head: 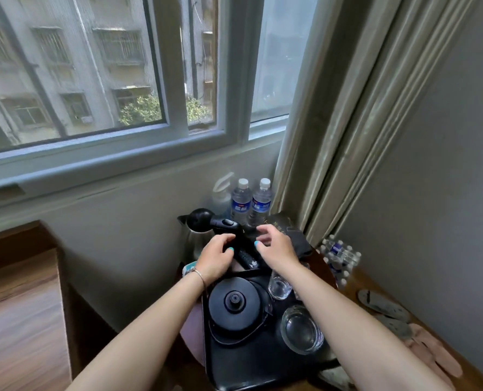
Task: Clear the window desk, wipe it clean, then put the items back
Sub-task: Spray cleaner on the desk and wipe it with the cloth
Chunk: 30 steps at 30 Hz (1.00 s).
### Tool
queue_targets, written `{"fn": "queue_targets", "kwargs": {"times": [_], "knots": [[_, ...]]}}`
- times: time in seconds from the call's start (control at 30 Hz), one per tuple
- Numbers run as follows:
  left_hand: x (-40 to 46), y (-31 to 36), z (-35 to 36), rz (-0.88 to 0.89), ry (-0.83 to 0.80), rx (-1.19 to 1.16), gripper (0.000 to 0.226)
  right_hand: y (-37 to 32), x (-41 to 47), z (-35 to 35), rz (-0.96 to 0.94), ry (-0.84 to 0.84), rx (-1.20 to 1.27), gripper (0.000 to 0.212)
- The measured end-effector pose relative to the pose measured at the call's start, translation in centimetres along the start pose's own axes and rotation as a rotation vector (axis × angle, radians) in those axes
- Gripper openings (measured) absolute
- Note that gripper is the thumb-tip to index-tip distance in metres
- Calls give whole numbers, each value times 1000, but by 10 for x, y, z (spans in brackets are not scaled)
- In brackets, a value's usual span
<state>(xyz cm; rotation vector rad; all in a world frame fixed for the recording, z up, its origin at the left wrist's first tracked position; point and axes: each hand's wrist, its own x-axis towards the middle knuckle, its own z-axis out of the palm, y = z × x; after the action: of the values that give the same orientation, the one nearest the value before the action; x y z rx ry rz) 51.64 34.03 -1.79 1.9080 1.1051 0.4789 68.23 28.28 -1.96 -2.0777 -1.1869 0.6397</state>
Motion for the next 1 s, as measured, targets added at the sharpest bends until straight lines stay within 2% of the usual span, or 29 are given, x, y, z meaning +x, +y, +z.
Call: {"fn": "queue_targets", "kwargs": {"times": [0.1, 0.2, 0.37, 0.53, 0.77, 1.0], "knots": [[21, 3, -19, 41, 143, 34, 48, -38, 44, 4, -46, 28, 40, 38], [44, 6, -38, 17, 237, 96, 55, -70, 86, 13, -95, 9, 52, 50], [66, 1, -53, -33, 247, 169, 57, -91, 129, 36, -123, -1, 35, 67], [83, -10, -59, -118, 309, 143, 54, -92, 159, 62, -120, -32, 74, 77], [94, -18, -61, -173, 357, 90, 50, -88, 166, 81, -129, 76, -35, 59], [87, -26, -60, -240, 404, 57, 50, -68, 156, 78, -283, 106, 98, 50]]}}
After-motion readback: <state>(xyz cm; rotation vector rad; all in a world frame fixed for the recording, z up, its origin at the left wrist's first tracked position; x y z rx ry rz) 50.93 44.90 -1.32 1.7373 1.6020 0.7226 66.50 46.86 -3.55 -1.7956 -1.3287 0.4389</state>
